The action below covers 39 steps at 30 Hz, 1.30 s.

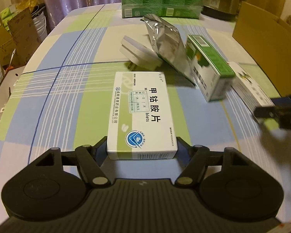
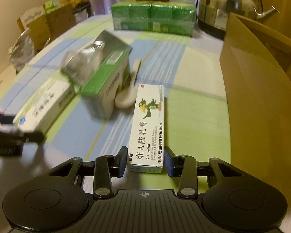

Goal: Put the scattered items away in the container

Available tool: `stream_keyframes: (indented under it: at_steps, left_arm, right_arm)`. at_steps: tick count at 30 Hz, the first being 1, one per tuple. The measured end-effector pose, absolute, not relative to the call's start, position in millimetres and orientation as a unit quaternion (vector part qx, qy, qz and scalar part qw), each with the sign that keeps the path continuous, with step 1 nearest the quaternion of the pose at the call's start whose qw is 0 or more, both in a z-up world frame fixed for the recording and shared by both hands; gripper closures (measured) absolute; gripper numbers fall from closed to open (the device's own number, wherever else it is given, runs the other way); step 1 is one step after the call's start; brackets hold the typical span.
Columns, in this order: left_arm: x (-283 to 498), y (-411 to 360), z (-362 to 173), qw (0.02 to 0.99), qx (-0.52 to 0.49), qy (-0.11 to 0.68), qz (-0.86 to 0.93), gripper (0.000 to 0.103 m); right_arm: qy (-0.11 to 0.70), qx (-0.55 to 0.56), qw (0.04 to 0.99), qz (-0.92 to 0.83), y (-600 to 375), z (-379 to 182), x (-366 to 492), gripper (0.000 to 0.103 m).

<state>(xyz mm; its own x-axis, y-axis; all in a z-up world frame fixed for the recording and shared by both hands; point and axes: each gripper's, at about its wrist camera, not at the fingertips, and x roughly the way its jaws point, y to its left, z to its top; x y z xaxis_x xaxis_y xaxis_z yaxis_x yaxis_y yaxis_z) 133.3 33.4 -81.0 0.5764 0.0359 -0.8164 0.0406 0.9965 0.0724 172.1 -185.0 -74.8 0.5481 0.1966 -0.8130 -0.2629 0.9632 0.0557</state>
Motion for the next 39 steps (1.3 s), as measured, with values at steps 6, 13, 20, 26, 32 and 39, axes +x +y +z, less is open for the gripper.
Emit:
stream_keyframes:
  at_steps: [6, 13, 20, 26, 32, 39]
  left_arm:
    - [92, 15, -78, 0.878, 0.040, 0.477, -0.021, 0.036]
    - [69, -3, -73, 0.877, 0.074, 0.474, -0.030, 0.027]
    - [87, -4, -71, 0.883, 0.076, 0.463, -0.018, 0.025]
    - [98, -7, -78, 0.882, 0.078, 0.464, -0.019, 0.025]
    - [100, -4, -84, 0.886, 0.066, 0.460, -0.017, 0.027]
    - [100, -4, -86, 0.891, 0.062, 0.449, -0.020, 0.034]
  right_arm:
    - [0.468, -0.034, 0.874, 0.126, -187, -70, 112, 0.067]
    - [0.461, -0.025, 0.878, 0.127, -183, -63, 83, 0.062]
    - [0.438, -0.025, 0.890, 0.126, -181, -57, 97, 0.058]
    - [0.439, -0.020, 0.890, 0.125, -182, -65, 114, 0.058]
    - [0.445, -0.027, 0.885, 0.130, -178, -74, 121, 0.058]
    - [0.451, -0.028, 0.883, 0.125, -178, -81, 121, 0.059]
